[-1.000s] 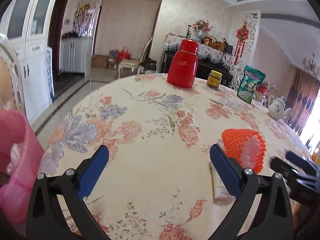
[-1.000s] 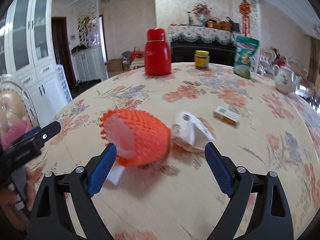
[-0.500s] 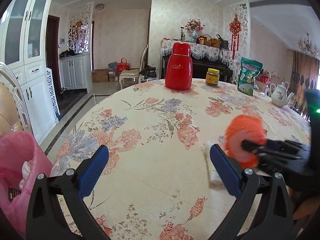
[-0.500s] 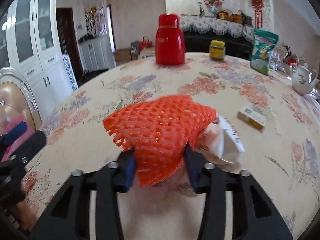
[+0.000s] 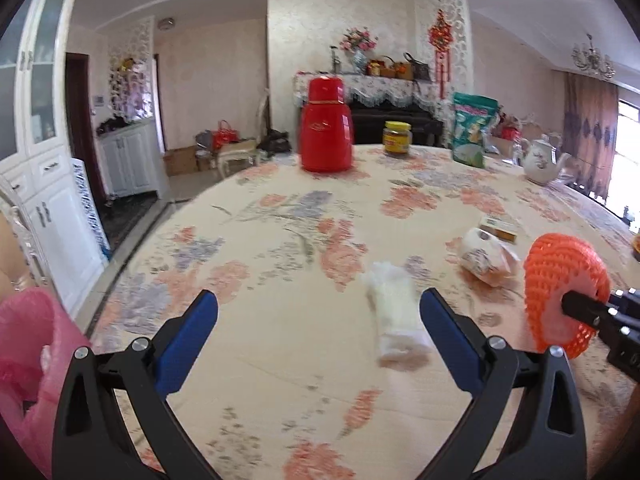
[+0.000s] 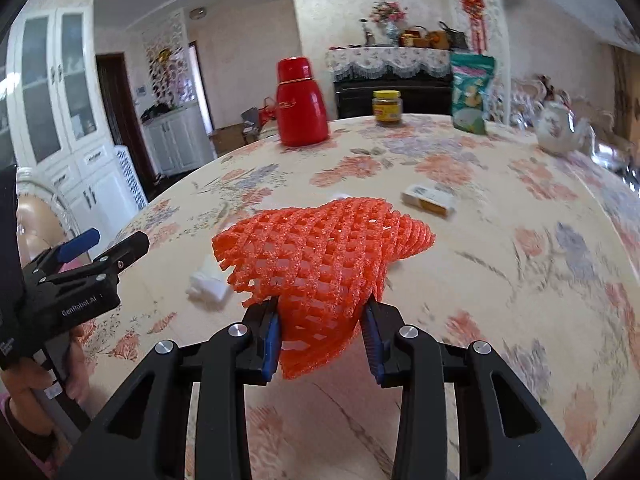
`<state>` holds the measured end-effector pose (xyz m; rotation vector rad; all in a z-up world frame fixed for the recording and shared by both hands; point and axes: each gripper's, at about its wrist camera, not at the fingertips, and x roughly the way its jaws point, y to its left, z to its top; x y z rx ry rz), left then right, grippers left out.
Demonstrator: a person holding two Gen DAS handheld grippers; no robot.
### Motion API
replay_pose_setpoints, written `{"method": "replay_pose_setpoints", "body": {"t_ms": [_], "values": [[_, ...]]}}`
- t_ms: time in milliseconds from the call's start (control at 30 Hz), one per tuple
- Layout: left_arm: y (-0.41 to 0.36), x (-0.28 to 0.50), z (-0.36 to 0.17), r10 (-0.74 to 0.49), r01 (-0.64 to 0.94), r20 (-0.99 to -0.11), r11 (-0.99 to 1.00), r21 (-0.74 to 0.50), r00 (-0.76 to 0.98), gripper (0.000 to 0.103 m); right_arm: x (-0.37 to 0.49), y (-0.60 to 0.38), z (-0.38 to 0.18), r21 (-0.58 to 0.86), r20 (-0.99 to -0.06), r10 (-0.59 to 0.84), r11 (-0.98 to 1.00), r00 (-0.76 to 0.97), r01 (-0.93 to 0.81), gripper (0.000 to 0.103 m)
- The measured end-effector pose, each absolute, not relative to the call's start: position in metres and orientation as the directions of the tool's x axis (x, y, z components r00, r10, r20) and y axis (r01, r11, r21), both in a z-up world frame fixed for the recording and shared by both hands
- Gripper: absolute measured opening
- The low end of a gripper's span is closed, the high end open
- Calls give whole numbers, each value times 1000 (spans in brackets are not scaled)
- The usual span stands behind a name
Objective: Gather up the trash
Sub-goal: 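Grasp the orange foam net with the right gripper while the left grasps white tissue, then carry the orange net and white tissue over the pink bin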
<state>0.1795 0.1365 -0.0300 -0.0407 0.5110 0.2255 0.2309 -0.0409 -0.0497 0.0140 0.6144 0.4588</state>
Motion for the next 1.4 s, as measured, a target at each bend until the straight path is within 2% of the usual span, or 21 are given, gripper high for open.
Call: {"method": "replay_pose_setpoints", "body": {"t_ms": [167,367,433,500,633,800,833,900,933,1167,1400], "values": [[121,200,-24,167,-178,-544,983,32,822,98,231,-58,-50,160,-537,408,909,739,-386,34],[102,236,-41,189,-187,-603,980,67,775,97,239,-74,-51,224,-540,406,914,738,-339,34],[96,244,-48,173,-177,-627,983,57,760,91,240,-77,-52,225,-540,399,917,741,-329,34],[93,255,-55,182,-187,-658,980,64,731,91,242,-80,-53,228,-542,389,921,745,-315,34],[96,274,-69,199,-206,-714,975,78,671,79,244,-85,-54,253,-543,393,919,742,-302,34],[107,288,-81,140,-195,-772,981,20,620,67,243,-81,-55,234,-546,387,922,743,-309,34],[106,288,-81,135,-191,-772,981,17,621,62,243,-80,-55,229,-548,386,922,742,-311,34],[103,288,-81,124,-173,-772,985,18,624,43,243,-78,-55,222,-549,384,923,742,-314,34],[102,287,-81,119,-165,-771,986,19,625,37,242,-77,-55,220,-548,383,924,744,-314,34],[94,264,-62,127,-149,-672,989,25,729,33,242,-78,-55,212,-548,370,929,750,-303,34],[85,221,-39,145,-140,-588,989,55,796,32,240,-75,-53,190,-545,359,933,757,-306,34]]}}
